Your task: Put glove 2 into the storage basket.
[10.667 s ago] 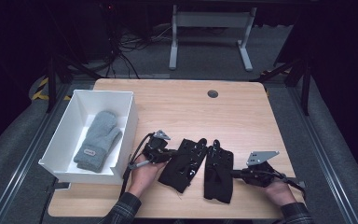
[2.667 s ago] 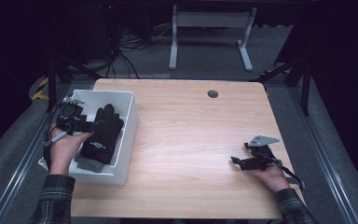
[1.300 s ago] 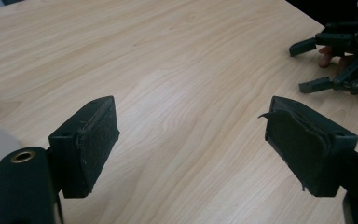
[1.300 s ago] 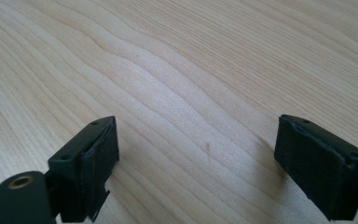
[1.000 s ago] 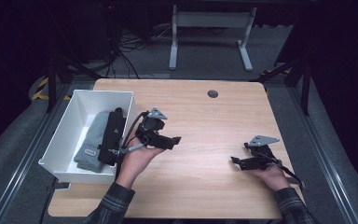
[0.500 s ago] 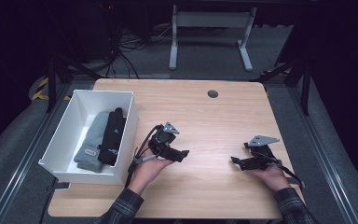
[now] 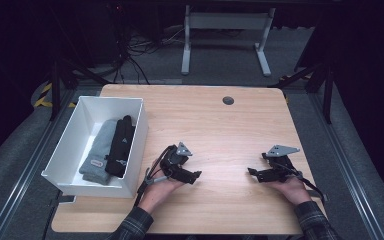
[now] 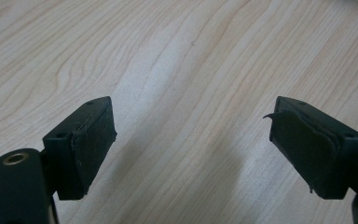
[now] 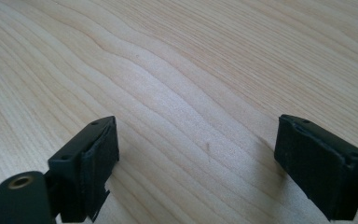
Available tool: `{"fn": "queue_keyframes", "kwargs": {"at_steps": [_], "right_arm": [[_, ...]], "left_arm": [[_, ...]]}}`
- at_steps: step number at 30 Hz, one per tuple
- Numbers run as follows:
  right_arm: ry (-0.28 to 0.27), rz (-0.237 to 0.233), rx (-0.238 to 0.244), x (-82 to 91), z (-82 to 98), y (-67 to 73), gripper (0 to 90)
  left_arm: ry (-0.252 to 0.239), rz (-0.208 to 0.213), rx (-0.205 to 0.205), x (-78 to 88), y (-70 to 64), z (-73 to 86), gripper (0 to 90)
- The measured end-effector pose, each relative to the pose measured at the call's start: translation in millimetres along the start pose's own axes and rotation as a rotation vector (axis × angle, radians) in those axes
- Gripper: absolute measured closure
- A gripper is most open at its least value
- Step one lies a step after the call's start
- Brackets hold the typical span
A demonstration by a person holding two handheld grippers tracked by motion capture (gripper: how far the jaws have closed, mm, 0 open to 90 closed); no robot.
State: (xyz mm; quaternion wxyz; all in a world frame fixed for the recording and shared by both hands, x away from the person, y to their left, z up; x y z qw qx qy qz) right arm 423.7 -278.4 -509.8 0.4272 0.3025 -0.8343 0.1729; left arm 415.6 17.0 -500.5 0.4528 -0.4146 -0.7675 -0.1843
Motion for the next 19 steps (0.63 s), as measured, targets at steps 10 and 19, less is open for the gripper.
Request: {"fn": "queue_keyframes", "kwargs": {"at_steps": [10, 19], "right_arm": [[-0.001, 0.000, 0.000, 0.0, 0.0, 0.0, 14.1], [0.000, 0.000, 0.000, 0.1, 0.1, 0.0, 14.1]], "left_arm": [[0.007, -0.043, -0.075, -18.7, -6.1, 7.6, 1.3], [0.008, -0.041, -0.076, -18.7, -6.6, 8.0, 1.0]]}}
Point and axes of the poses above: each handheld gripper's, and its own axes: x roughly backward along the jaws, z roughly out of its underside, y roughly to its left, the point moved 6 cm from there along -x, roughly forward along the jaws, and after that the axes turned 12 degrees about y, right-handed, at the moved point
